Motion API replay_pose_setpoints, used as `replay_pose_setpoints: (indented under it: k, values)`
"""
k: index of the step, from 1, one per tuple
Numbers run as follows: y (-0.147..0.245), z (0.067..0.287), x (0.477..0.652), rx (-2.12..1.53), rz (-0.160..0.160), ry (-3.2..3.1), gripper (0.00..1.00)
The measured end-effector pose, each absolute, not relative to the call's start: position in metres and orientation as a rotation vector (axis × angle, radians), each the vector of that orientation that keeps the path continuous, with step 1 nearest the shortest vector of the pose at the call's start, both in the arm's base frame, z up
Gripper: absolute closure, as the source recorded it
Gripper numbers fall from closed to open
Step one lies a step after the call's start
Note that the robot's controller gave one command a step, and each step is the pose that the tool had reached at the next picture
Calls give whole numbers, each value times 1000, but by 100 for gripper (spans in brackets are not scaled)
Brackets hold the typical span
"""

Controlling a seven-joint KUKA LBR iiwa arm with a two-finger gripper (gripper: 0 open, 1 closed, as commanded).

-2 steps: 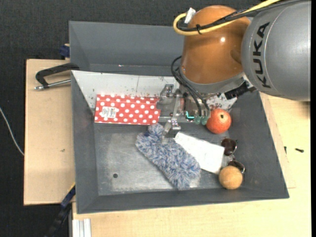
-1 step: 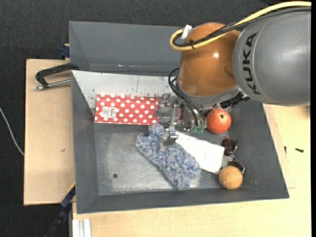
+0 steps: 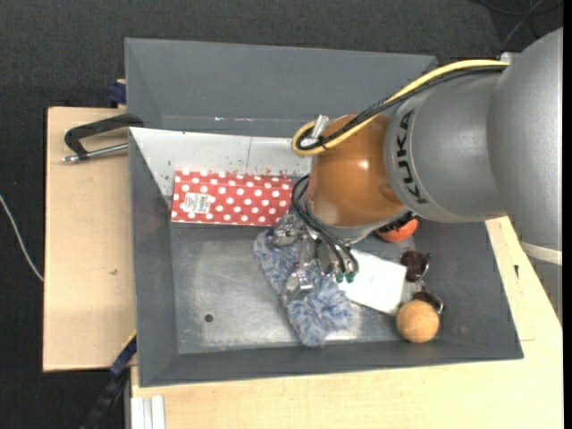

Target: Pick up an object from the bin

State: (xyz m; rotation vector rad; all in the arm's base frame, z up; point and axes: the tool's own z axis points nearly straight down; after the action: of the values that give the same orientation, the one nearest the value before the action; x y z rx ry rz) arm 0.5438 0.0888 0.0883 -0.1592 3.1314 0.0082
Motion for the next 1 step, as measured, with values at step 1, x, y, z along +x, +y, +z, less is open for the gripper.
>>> replay_pose_setpoints:
  k: [1]
  values:
    - [74,78,562,-171,13,3109,100]
